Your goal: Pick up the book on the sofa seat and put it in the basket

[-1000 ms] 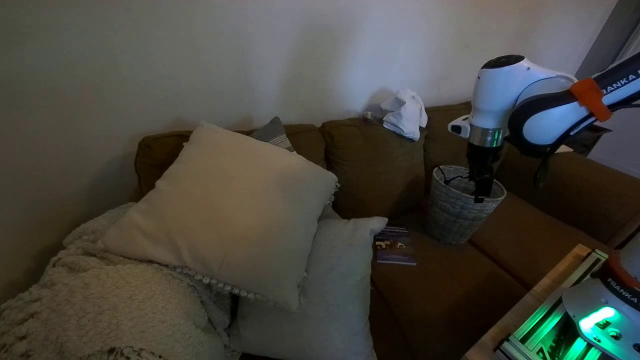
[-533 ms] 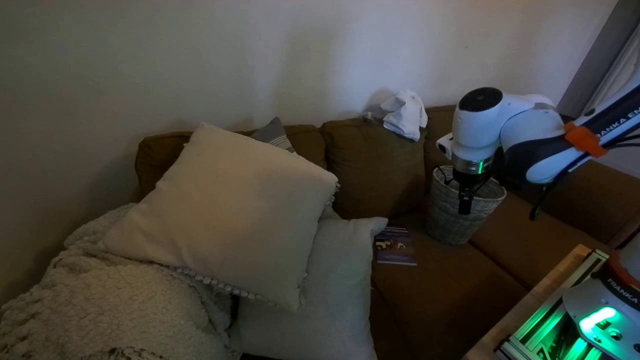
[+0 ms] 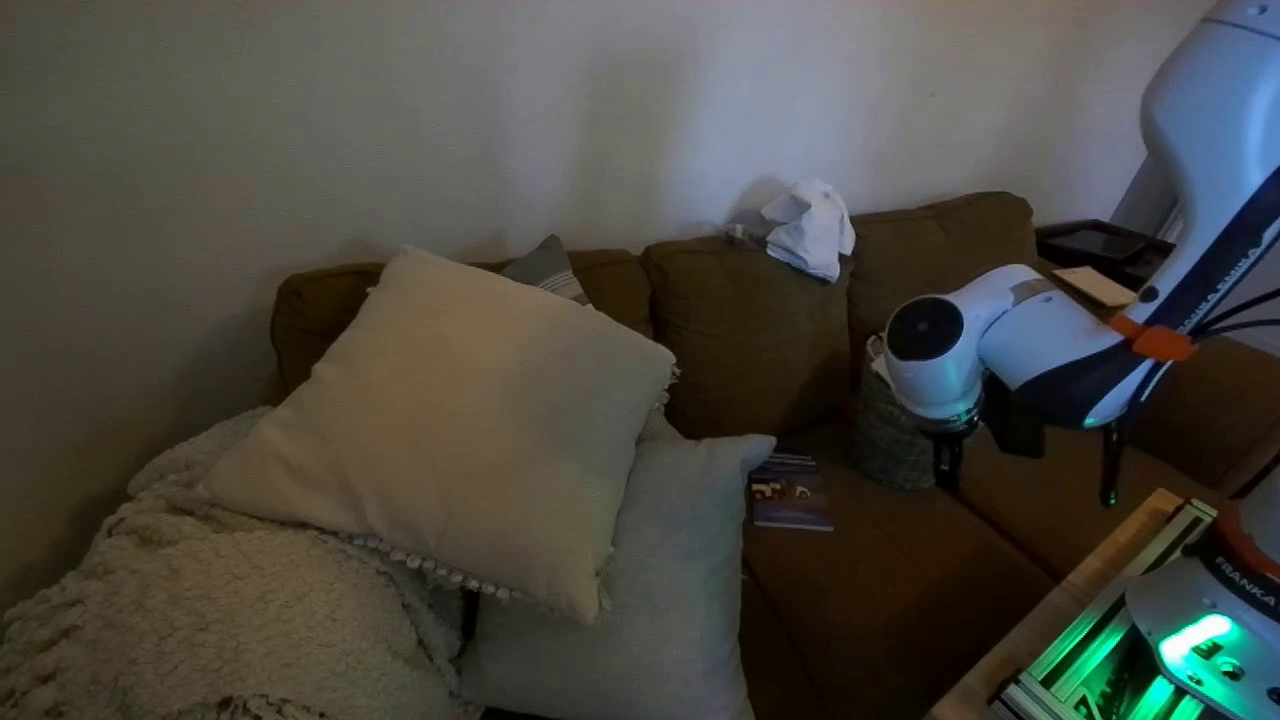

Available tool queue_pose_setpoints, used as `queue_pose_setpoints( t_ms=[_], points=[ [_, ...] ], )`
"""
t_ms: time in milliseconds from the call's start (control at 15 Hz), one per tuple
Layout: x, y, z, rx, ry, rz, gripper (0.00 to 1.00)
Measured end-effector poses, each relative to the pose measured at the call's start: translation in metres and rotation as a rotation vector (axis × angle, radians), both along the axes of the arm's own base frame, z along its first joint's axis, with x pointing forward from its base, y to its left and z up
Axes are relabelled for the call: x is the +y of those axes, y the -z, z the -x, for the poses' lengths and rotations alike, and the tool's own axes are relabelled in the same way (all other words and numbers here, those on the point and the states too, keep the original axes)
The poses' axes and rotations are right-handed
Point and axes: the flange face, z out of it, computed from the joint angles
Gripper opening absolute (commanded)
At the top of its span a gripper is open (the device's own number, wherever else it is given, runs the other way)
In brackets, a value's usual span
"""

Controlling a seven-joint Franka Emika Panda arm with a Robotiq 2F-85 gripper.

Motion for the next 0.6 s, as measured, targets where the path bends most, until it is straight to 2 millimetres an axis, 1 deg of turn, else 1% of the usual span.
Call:
queue_pose_setpoints(
  t_ms=[133, 200, 600],
  points=[
    [-0.002, 0.021, 0.002, 0.061, -0.005, 0.016, 1.00],
    [-0.001, 0.026, 0.000, 0.074, -0.004, 0.018, 1.00],
    [0.002, 0.029, -0.004, 0.075, -0.007, 0.026, 1.00]
  ],
)
